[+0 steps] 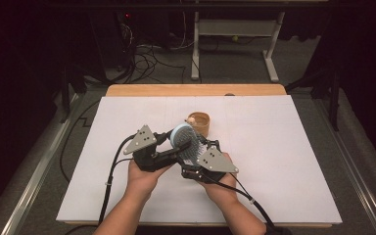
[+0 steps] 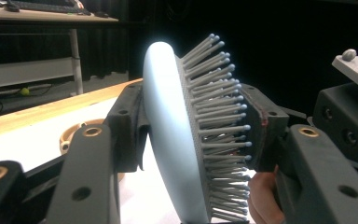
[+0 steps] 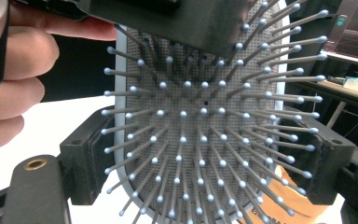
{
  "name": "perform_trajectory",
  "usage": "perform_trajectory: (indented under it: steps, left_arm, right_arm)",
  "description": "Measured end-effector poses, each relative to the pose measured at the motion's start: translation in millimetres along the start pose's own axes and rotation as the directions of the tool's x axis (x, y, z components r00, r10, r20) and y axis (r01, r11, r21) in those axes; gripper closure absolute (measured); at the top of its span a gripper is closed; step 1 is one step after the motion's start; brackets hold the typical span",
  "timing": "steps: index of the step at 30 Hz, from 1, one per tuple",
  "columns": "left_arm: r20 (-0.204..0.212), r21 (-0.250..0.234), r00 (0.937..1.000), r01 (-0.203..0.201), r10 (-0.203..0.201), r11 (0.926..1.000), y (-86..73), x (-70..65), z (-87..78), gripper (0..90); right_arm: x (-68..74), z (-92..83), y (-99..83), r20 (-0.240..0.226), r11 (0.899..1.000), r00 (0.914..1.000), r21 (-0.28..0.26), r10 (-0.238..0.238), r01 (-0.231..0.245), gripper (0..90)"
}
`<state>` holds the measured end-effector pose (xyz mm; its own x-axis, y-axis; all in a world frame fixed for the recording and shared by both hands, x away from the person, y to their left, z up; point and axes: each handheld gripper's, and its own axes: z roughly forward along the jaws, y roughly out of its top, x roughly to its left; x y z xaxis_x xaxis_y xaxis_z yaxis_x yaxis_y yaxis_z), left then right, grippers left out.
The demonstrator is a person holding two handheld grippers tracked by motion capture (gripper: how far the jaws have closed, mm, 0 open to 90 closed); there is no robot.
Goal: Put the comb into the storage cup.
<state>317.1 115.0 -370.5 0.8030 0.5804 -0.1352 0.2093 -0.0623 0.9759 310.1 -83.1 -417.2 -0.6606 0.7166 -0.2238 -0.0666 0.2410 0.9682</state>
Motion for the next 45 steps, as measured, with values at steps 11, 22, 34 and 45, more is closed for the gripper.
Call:
perform_trajectory:
  steps: [11,22,34,45]
  left_arm:
    - [-0.027,0.009,0.9996,-0.002,0.002,1.0,0.3,-2.3,-0.6,56.4]
    - [-0.049,0.01,0.9986,-0.018,0.019,0.9998,0.4,-5.5,-1.6,59.1]
    - [-0.054,-0.01,0.998,-0.031,0.031,0.9995,1.5,-6.1,-3.7,59.6]
    - [-0.098,-0.056,0.9935,-0.063,0.058,0.9964,4.7,-3.3,-13.9,59.8]
  right_arm:
    - [2.2,1.2,-1.1,0.016,1.0,0.9999,0.005,-0.005,0.005,20.3]
    - [4.0,1.9,0.3,0.026,1.0,0.9993,0.016,-0.026,0.026,19.8]
    - [-1.8,6.1,-1.0,-0.051,0.998,0.9979,0.053,0.039,-0.036,6.3]
    - [-3.9,0.6,-2.6,-0.055,0.997,0.9967,0.056,0.061,-0.058,0.2]
